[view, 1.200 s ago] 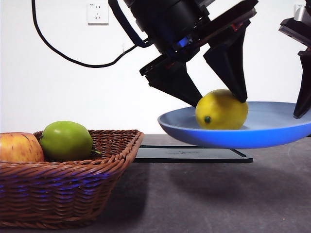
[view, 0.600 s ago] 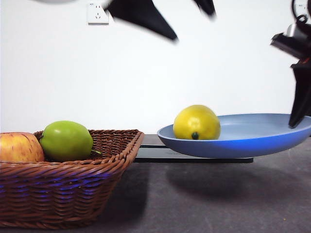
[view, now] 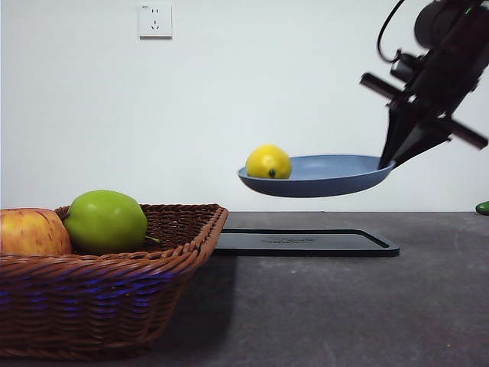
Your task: Take the lemon from the basket,put the lemon in the plate,hand out the plate
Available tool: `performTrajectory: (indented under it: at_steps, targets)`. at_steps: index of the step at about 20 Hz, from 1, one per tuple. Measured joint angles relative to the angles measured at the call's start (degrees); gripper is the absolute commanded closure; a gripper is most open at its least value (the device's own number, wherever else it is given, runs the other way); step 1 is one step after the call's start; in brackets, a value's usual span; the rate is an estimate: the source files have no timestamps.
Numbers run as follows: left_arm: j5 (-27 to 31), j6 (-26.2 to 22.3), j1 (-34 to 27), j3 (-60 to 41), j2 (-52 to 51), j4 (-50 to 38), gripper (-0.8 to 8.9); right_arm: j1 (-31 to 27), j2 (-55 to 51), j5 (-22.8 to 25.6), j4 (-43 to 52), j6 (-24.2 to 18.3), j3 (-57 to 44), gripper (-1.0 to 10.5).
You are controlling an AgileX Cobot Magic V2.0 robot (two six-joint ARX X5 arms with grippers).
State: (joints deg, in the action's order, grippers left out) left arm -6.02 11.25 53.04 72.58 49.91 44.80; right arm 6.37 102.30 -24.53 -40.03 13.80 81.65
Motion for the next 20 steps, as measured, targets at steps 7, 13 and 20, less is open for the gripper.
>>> performTrajectory:
  at_steps: [7, 13, 20]
  targets:
    - [0.1, 0.8, 0.0, 0.0, 0.0, 2.8, 4.64, 0.0, 15.0, -3.1, 7.1, 2.6, 7.2, 9.4]
    - [2.9, 0.9, 0.0, 0.0, 0.0, 2.8, 4.64, 0.0, 17.6, -3.0, 9.3, 3.9, 7.2, 8.6]
    - [9.1, 0.8, 0.0, 0.0, 0.0, 2.8, 4.65, -0.4, 17.4, -3.9, 9.5, 4.4, 7.2, 7.6]
